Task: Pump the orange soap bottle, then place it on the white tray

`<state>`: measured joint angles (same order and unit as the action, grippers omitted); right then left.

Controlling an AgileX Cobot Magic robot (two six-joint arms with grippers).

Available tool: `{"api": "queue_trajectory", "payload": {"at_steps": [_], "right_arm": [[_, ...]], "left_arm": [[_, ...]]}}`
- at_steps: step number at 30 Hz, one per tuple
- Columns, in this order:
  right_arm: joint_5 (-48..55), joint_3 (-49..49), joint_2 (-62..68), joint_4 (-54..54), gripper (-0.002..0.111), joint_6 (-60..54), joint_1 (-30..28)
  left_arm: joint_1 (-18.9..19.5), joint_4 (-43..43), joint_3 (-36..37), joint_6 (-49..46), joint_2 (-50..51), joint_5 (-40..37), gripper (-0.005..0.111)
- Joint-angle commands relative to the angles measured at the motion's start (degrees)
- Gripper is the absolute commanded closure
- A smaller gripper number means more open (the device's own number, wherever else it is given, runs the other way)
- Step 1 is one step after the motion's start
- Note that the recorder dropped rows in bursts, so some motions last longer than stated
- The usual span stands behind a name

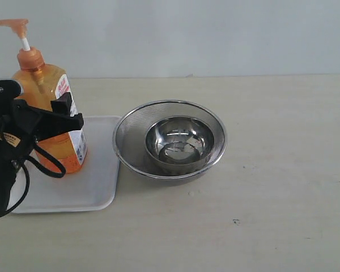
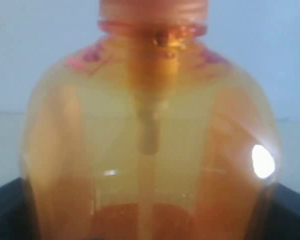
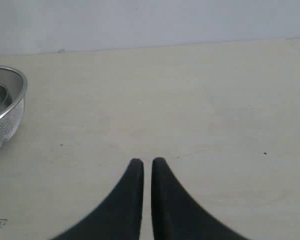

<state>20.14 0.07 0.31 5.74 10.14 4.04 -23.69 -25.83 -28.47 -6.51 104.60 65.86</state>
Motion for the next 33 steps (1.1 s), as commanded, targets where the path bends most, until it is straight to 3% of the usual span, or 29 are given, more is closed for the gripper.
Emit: {"api": "queue_trajectory", "payload": {"at_steps": [1,10,14,23,25,28,29,31,33], "right_arm": [[-0.8,-0.1,-0.3,0.2,0.106,-0.1,-0.1],[-0.8,-0.1,-0.3,0.2,0.106,-0.1,-0.1],[-0.8,-0.1,-0.3,0.2,0.106,-0.1,-0.1],[-0.8,-0.1,-0.3,0.2,0.106,-0.1,-0.1],[-0.8,-0.1,-0.3,0.2,0.106,-0.1,-0.1],[-0.8,-0.1,-0.3,0.2,0.106,-0.1,-0.1],[-0.8,-0.1,-0.3,0.2,0.106,-0.1,-0.1],[-0.8,-0.1,-0.3,0.2,0.106,-0.1,-0.1],[-0.8,-0.1,-0.3,0.2,0.106,-0.1,-0.1]], "left_arm": [[0.1,3.1,0.4,2.7,-1.3,4.1,0.102],[0.1,7.0,0.4,2.2,-1.3,3.0,0.102],[0.1,1.6,0.8,1.8,-1.3,2.7,0.102],[0.1,1.8,0.9,-0.6,-1.3,1.4,0.099],[0.1,2.4,0.9,-0.6,-1.3,1.4,0.087],[0.1,2.6,0.9,-0.6,-1.3,1.3,0.057],[0.1,2.6,0.9,-0.6,-1.3,1.3,0.039],[0.1,2.6,0.9,-0.6,-1.3,1.4,0.016],[0.1,2.6,0.9,-1.5,-1.3,1.3,0.003]]}}
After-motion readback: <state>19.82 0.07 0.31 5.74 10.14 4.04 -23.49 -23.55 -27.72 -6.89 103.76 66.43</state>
